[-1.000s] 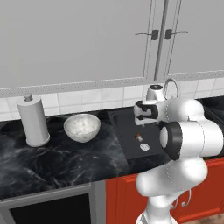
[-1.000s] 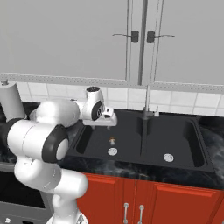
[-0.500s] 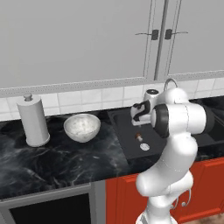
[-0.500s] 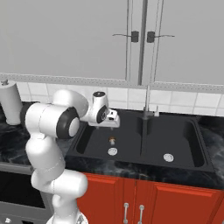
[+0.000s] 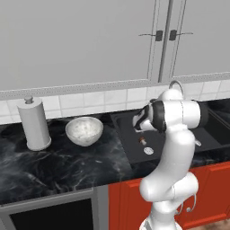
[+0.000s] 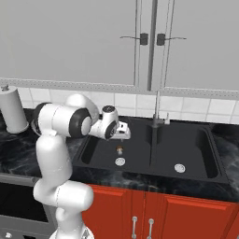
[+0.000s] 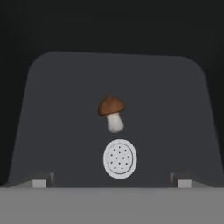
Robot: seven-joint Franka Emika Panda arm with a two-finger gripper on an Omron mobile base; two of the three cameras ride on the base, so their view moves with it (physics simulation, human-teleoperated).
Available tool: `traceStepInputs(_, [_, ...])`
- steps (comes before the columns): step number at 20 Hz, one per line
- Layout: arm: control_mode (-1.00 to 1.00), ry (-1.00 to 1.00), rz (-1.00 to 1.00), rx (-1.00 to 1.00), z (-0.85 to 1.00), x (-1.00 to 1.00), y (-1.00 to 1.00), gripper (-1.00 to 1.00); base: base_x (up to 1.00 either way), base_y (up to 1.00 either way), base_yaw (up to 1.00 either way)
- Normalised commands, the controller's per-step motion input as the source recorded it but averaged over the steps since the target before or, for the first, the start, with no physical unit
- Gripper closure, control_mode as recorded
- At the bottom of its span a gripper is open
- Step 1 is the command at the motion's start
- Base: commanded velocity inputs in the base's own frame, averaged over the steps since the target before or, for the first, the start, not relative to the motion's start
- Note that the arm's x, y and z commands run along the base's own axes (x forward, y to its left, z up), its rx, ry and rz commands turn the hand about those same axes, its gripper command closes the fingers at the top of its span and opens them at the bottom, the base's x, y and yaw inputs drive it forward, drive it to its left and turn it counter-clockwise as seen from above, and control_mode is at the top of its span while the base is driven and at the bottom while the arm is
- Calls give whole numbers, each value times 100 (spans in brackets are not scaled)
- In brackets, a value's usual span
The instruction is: Pick the kiwis from the cabinet and place them in one bowl. Pick the mushroom from the sink and place it in the other bowl.
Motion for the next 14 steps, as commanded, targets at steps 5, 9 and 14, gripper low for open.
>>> traceStepInputs(5, [-100,-7,0,0,-43,39,-9,-100,0,0,0])
traceStepInputs(9, [-100,-6,0,0,-46,34,-12,-100,0,0,0])
traceStepInputs(14, [-100,0,1,1,-40,12,-5,-100,0,0,0])
